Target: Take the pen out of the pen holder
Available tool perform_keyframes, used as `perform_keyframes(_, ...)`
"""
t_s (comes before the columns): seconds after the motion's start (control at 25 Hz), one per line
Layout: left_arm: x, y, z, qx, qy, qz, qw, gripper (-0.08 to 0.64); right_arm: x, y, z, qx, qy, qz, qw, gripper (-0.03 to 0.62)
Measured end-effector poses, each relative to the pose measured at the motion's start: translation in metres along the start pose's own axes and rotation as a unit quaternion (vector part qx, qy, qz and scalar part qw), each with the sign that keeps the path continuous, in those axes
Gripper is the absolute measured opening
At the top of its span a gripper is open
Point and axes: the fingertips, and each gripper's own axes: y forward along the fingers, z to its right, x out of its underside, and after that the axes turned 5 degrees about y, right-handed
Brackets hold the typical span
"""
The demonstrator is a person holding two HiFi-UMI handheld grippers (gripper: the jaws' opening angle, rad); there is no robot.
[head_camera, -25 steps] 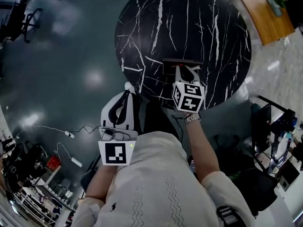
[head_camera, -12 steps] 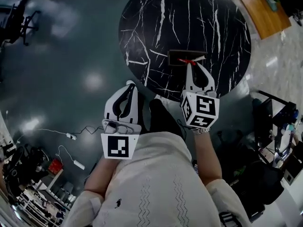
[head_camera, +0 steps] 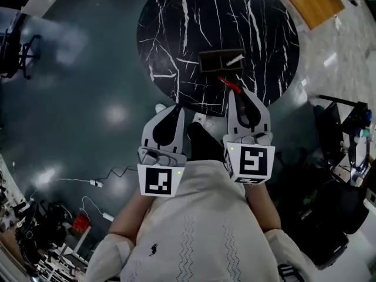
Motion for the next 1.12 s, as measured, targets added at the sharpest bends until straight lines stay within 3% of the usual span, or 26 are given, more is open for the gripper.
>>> perform_keyframes(0.08, 0.003, -0.002, 0.004, 0.017, 0.029, -0.012, 0.9994, 0.012, 0.005, -0.006, 0.0, 0.006, 0.009, -0.001, 1.0, 0.06)
perform_keyframes(0.24, 0.004, -0.003, -0.003, -0.004, -0.003, -0.007, 1.0, 0.012, 0.009, -0.004, -0.005, 0.005, 0.012, -0.001, 1.0, 0.06)
perform_keyframes(1.12, 0.011, 0.004, -0.006, -0.014, -0.004, -0.012, 0.9998, 0.012, 0.005, 0.019, -0.018, -0.015, -0.006, -0.01, 1.0, 0.06)
